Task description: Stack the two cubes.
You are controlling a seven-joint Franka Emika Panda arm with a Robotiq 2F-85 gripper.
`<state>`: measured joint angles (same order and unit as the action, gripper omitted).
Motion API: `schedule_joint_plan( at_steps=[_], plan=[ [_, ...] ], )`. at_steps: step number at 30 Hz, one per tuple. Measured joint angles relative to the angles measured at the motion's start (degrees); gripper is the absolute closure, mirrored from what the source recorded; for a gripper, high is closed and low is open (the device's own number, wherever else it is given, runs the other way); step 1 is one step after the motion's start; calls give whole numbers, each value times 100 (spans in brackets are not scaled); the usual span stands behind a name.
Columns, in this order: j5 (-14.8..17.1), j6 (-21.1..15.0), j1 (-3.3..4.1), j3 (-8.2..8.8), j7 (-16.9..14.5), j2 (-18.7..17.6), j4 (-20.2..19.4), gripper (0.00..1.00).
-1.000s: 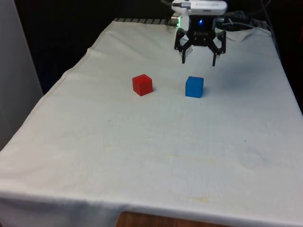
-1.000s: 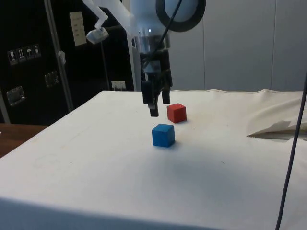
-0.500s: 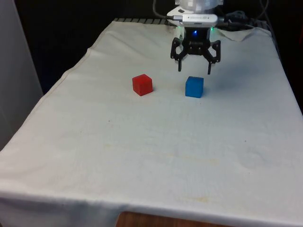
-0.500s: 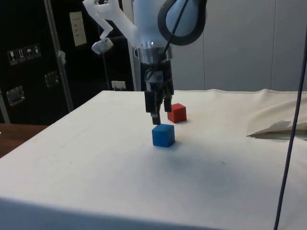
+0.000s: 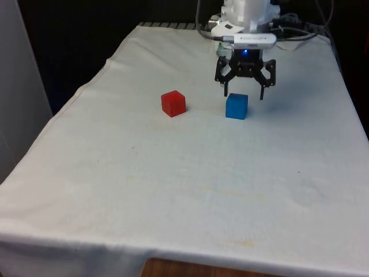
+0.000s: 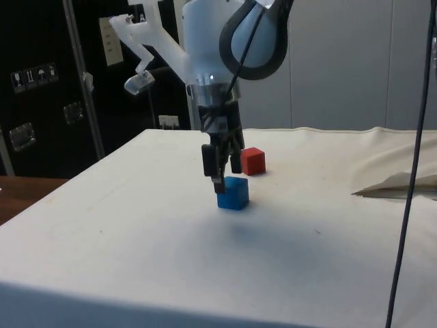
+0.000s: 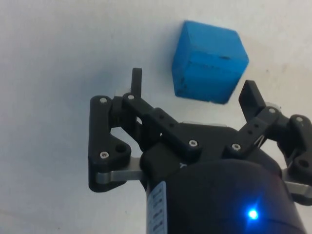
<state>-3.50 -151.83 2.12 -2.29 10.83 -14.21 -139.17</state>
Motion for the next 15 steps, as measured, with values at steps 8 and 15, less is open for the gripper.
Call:
schedule_joint_plan(
  at_steps=[8, 15],
  plan=[
    [0, -229, -11, 46, -29, -367, 74, 0],
    [0, -361, -23, 80, -69, -619, 138, 0]
  ],
)
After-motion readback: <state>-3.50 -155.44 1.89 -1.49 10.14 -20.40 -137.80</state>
